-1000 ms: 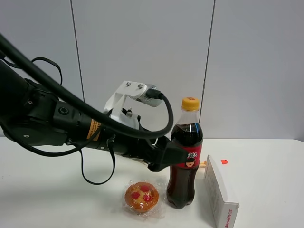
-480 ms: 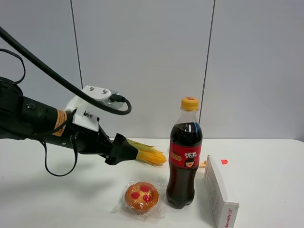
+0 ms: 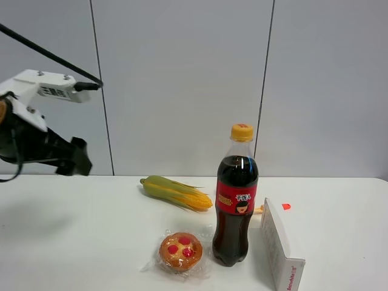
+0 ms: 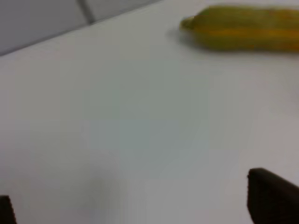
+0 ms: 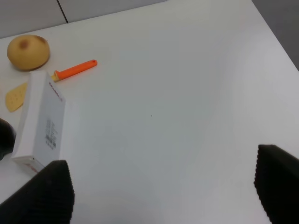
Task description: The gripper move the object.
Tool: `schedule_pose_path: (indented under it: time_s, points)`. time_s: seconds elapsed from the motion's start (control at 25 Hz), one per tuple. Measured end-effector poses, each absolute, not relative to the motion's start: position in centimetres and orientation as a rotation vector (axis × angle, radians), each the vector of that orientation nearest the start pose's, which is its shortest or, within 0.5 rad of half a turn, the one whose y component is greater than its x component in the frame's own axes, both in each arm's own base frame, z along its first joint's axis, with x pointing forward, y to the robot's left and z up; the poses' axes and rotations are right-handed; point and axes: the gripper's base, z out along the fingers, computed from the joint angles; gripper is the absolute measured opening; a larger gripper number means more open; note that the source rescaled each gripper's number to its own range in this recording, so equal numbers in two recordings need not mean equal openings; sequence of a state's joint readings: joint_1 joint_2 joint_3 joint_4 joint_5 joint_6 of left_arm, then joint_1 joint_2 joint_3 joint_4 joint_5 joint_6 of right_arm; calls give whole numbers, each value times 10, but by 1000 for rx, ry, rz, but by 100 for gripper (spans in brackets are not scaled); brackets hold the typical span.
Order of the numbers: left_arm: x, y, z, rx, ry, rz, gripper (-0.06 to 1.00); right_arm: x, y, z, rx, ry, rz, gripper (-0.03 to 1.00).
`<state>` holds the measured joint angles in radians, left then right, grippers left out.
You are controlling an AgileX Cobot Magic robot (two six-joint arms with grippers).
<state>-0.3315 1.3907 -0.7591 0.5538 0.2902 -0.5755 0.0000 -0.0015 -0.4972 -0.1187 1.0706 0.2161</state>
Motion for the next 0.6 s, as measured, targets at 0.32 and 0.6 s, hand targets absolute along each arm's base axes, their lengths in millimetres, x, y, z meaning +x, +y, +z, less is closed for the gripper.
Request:
schedule_pose_path:
  time_s: [0.32, 0.6]
  points:
    - [197, -35, 274, 255, 2724, 223, 100, -6, -9, 276, 227, 2037, -8, 100]
    - [149, -6, 310, 53, 2642, 16, 100, -6, -9, 276, 227, 2037, -8, 100]
